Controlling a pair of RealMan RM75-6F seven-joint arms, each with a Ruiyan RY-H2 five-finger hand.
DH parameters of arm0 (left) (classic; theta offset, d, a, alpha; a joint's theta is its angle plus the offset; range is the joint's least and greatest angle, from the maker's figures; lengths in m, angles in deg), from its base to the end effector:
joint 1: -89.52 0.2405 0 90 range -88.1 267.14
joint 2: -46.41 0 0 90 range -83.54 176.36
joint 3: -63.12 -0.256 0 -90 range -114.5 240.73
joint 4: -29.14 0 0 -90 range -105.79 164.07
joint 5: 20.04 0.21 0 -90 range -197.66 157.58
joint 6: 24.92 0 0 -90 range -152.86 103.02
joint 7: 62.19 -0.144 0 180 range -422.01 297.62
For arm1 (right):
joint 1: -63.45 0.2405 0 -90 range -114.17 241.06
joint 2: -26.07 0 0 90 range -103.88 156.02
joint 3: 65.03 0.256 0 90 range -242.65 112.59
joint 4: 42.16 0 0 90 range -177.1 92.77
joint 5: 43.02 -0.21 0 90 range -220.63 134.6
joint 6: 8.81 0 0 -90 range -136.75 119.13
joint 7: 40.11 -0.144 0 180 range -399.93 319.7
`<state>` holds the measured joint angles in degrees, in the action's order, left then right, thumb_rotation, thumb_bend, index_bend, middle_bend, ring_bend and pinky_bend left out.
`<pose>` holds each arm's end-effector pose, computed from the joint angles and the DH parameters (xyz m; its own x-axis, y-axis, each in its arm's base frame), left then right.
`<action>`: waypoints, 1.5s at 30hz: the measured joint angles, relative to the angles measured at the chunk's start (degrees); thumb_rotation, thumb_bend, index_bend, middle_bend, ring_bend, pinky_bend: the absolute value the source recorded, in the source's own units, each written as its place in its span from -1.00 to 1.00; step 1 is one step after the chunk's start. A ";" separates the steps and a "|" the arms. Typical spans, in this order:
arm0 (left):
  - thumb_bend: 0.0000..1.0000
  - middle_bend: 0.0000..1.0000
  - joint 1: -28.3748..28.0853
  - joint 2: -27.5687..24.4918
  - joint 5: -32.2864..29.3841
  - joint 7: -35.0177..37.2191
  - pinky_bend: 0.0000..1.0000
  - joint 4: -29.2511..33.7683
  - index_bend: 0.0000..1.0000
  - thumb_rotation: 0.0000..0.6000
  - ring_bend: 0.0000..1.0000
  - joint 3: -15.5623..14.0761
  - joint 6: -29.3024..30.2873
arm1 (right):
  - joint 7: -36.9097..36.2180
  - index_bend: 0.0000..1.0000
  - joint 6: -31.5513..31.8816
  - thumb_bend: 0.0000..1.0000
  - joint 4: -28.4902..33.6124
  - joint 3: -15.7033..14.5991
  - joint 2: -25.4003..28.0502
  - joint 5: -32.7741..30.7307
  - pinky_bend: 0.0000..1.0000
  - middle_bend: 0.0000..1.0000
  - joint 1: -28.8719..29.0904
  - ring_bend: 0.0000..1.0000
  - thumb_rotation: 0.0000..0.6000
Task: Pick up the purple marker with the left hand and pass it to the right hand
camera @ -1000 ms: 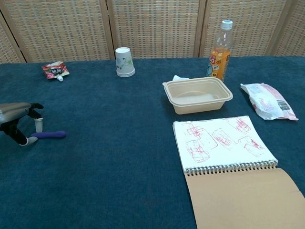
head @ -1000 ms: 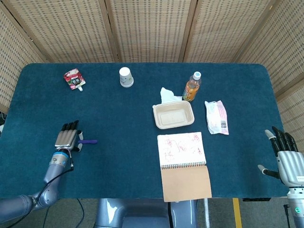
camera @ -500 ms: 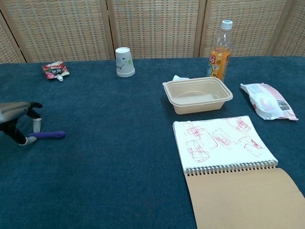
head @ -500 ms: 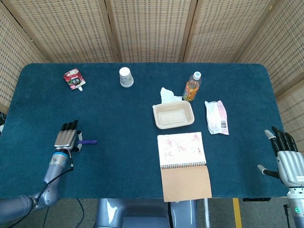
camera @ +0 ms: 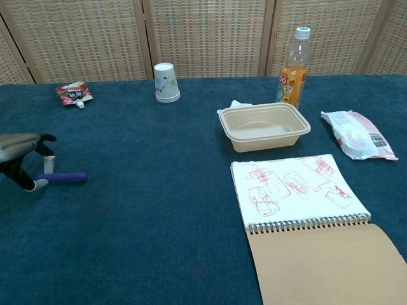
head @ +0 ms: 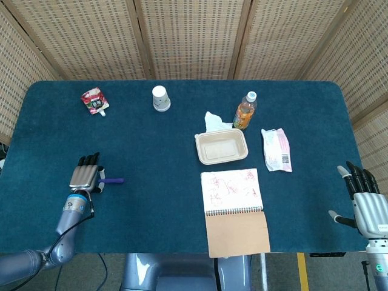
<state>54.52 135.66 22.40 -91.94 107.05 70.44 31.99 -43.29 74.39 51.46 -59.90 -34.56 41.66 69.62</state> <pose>-0.2676 0.3270 -0.0052 0.4594 0.3979 0.7941 0.8548 0.0447 -0.5170 -0.3077 -0.1963 0.1792 0.3745 0.0163 0.9271 -0.9271 -0.0115 0.3747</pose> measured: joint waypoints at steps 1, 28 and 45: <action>0.05 -1.00 0.07 -0.13 0.14 0.21 -1.00 0.15 0.29 1.00 -1.00 0.01 0.01 | 0.00 -1.00 -0.03 -1.00 -0.02 -0.01 -0.03 -0.01 -1.00 -1.00 0.01 -1.00 1.00; 0.10 -1.00 5.20 -11.87 29.09 51.84 -1.00 10.12 0.37 1.00 -1.00 2.92 -7.49 | -2.97 -0.97 -1.56 -1.00 0.31 -0.36 0.04 0.53 -1.00 -1.00 0.75 -1.00 1.00; 0.09 -1.00 -6.09 -3.72 34.16 66.61 -1.00 10.27 0.39 1.00 -1.00 10.83 -11.26 | -21.91 -0.45 -8.98 -0.80 6.30 2.73 7.46 4.17 -1.00 -1.00 8.68 -1.00 1.00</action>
<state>48.43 131.93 56.56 -25.33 117.32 81.27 20.73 -65.20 65.41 57.76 -57.17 -27.09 45.83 78.30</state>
